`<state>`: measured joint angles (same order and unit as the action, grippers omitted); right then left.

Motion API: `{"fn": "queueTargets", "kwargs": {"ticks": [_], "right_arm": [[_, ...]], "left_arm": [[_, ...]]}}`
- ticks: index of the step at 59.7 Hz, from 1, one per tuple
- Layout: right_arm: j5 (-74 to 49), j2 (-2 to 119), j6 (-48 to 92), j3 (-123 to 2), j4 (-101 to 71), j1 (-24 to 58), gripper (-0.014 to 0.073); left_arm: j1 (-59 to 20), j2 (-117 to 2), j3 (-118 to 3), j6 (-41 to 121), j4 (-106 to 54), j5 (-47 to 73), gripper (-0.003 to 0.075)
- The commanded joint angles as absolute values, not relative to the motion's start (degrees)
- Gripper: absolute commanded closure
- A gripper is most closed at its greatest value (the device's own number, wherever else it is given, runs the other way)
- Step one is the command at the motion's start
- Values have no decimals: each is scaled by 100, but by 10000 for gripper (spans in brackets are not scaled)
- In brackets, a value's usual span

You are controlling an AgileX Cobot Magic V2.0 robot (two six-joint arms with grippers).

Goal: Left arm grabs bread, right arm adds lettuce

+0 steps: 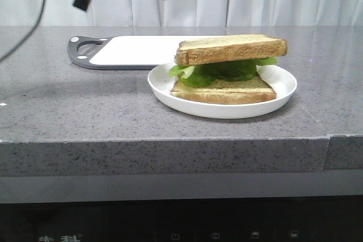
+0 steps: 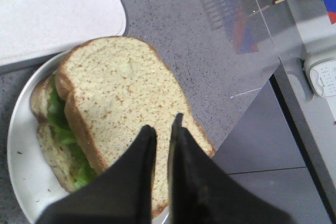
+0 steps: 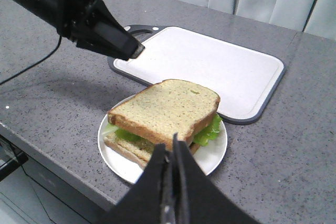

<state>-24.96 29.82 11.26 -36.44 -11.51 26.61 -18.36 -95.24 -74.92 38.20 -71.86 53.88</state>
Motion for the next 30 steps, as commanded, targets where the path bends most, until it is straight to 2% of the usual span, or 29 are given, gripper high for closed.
{"fn": "queueTargets", "kwargs": {"ticks": [1, 15, 22, 30], "right_arm": [[-1988, 2995, 1089, -3808, -1225, 2576, 654], [-2079, 2957, 719, -3802, -1225, 1723, 654], [-1899, 2674, 733, -3640, -1225, 1602, 654], [-1502, 1964, 733, -3085, -1225, 1602, 654]], "left_arm": [[-1748, -8956, -7664, 3944, -7284, 5423, 741], [-1937, -7742, -7322, 3331, -4933, 3883, 741], [-2160, -6917, -6627, 3060, -4002, 2828, 741], [-2326, -5770, -5378, 3030, -3789, 1388, 741]]}}
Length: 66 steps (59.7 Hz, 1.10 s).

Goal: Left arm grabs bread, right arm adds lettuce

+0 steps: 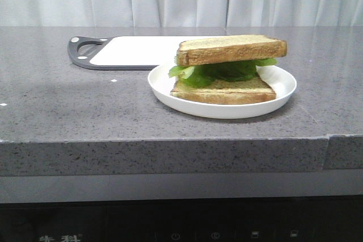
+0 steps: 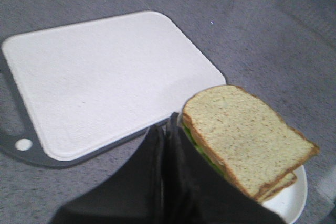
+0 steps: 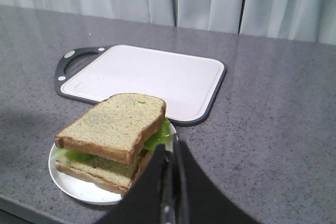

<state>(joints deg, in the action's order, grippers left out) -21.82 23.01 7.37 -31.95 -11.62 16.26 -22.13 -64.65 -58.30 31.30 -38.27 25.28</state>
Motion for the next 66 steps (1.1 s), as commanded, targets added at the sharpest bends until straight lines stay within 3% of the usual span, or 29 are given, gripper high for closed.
{"fn": "queueTargets", "kwargs": {"ticks": [1, 9, 28, 61, 66], "right_arm": [[-1466, 1843, 733, -2992, -1225, 1602, 654], [-1361, 1159, 733, -2507, -1225, 1602, 654], [-1585, 594, 733, -2137, -1247, 1602, 654], [-1623, 594, 733, -2137, -1247, 1602, 654], [-1623, 594, 733, -2137, -1247, 1602, 654]], "left_arm": [[-2342, -5579, -5163, 3030, -3789, 1148, 741], [-2368, -4417, -3807, 3030, -3773, 0, 741], [-2355, -2254, -2196, 3041, -3584, -131, 741], [-2355, -2027, -2115, 3041, -3608, -117, 741], [-2355, -2027, -2105, 2911, -3022, -87, 741]]}}
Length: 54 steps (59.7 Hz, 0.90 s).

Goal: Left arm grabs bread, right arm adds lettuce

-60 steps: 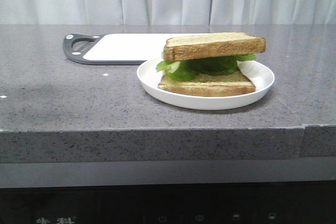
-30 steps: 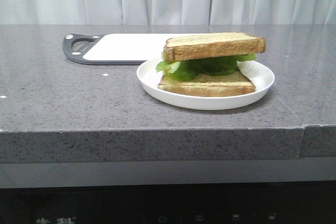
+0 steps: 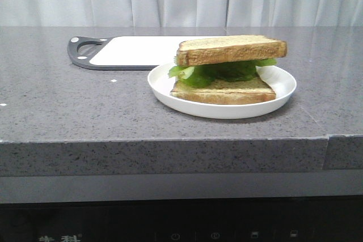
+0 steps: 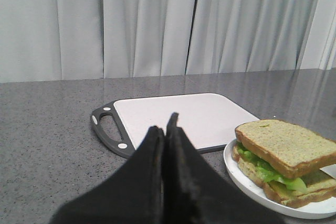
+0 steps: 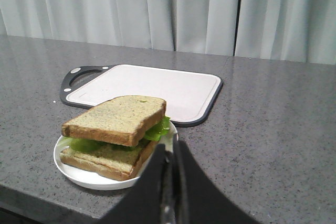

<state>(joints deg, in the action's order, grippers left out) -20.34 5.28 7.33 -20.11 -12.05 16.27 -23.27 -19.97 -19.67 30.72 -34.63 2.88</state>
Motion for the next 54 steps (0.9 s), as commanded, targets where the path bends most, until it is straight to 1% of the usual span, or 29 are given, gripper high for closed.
{"fn": "queueTargets", "kwargs": {"ticks": [1, 3, 6, 8, 10, 19, 29, 41, 48, 54], "right_arm": [[-1623, 594, 733, -2137, -1247, 1602, 654], [-1634, 594, 733, -2137, -1247, 1602, 654], [-1640, 594, 733, -2137, -1247, 1602, 654], [-1640, 594, 733, -2137, -1247, 1602, 654], [-1640, 594, 733, -2137, -1247, 1602, 654], [-1640, 594, 733, -2137, -1247, 1602, 654], [-1640, 594, 733, -2137, -1247, 1602, 654], [-1640, 594, 733, -2137, -1247, 1602, 654], [-1652, 594, 733, -2137, -1247, 1602, 654], [-1652, 594, 733, -2137, -1247, 1602, 654]], "left_arm": [[-2355, -2027, -2105, 2687, -2623, -87, 741], [-2355, -2027, -2105, 1981, -1961, -87, 741], [-2355, -2027, -2105, 692, -499, -111, 741], [-2329, -2011, -2105, 0, 137, -101, 741], [-2295, -1985, -2098, -319, 347, -88, 741], [-1840, -1622, -1758, -324, 140, -66, 741], [-1269, -824, -1099, -314, 93, 34, 741], [-673, 161, -536, -314, -335, 1186, 741], [-523, 142, -341, -314, -347, 1237, 741], [-514, 142, -90, -314, -347, 1024, 741]]}}
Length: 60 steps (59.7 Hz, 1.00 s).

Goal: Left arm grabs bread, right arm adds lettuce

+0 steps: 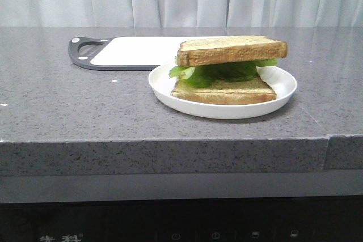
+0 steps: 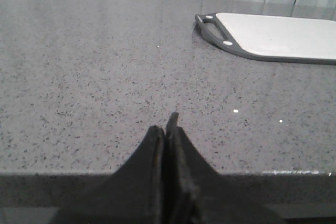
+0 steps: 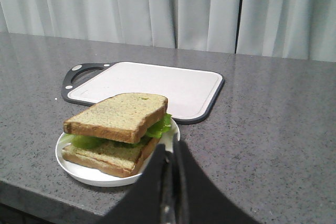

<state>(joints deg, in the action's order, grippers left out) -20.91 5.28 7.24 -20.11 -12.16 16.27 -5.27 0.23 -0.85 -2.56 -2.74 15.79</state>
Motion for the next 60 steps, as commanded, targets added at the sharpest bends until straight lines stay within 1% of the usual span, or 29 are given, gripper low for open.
{"fn": "queueTargets", "kwargs": {"ticks": [1, 4, 6, 11, 60], "right_arm": [[-1656, 594, 733, -2137, -1247, 1602, 654], [-1656, 594, 733, -2137, -1247, 1602, 654], [-1658, 594, 733, -2137, -1247, 1602, 654], [-1658, 594, 733, -2137, -1247, 1602, 654], [-1584, 594, 733, -2105, -1236, 1602, 654]], "left_arm": [[-514, 142, -49, -314, -347, 968, 741], [-514, 142, 74, -314, -347, 733, 741], [-514, 142, 50, -314, -347, 859, 741], [-514, 142, 52, -314, -347, 714, 741], [-514, 134, 52, -314, -347, 713, 741]]}}
